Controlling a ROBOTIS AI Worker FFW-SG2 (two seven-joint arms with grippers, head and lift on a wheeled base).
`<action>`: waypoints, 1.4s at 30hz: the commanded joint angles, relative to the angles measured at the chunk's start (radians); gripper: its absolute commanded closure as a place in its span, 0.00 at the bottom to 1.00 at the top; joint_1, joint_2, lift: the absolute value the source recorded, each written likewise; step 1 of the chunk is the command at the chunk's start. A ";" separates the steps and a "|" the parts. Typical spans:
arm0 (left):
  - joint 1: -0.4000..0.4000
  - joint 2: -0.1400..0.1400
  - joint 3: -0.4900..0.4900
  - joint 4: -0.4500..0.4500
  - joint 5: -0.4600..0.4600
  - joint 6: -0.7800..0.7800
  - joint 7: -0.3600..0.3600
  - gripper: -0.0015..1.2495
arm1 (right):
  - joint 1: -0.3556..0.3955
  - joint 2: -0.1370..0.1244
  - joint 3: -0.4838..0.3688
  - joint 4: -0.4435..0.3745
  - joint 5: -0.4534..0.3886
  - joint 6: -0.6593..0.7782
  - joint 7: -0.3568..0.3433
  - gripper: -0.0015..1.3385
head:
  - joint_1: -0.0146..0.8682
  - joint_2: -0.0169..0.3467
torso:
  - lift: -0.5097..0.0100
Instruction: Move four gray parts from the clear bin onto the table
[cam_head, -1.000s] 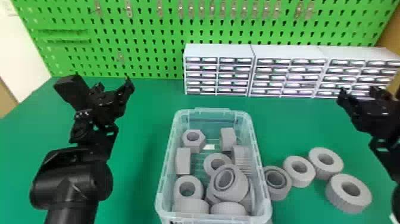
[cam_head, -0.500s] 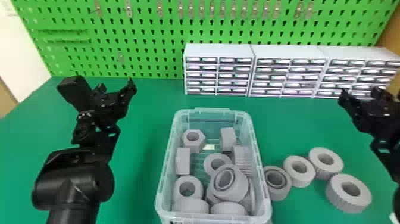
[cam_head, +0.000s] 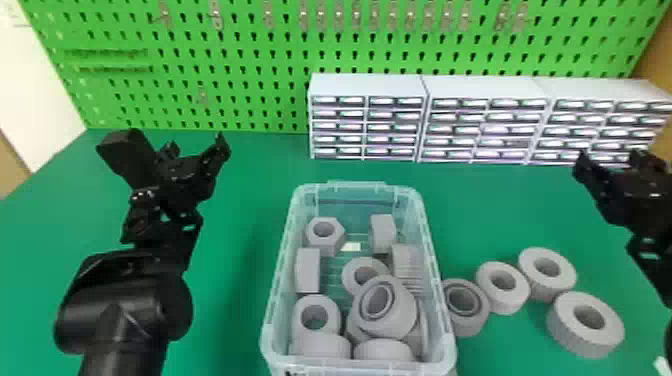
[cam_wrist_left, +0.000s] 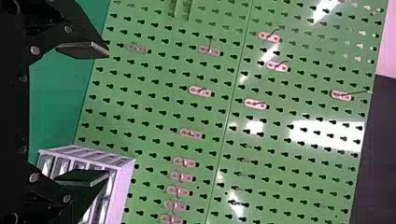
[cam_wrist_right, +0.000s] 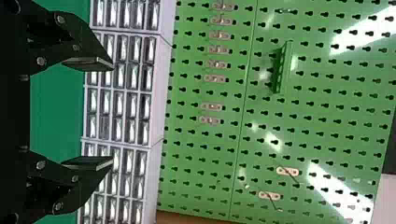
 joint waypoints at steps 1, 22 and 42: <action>0.001 -0.003 0.003 0.001 0.003 0.000 0.000 0.28 | 0.000 0.000 -0.002 0.000 0.000 0.000 0.000 0.40 | 0.80 0.24 | 0.88; 0.001 -0.003 0.004 0.003 -0.004 -0.002 0.000 0.28 | 0.003 0.001 0.000 0.005 -0.002 -0.005 0.000 0.40 | 0.80 0.24 | 0.88; -0.003 -0.003 0.010 0.003 -0.020 -0.044 0.000 0.28 | -0.011 0.003 0.023 0.017 0.003 -0.005 0.000 0.40 | 0.80 0.24 | 0.88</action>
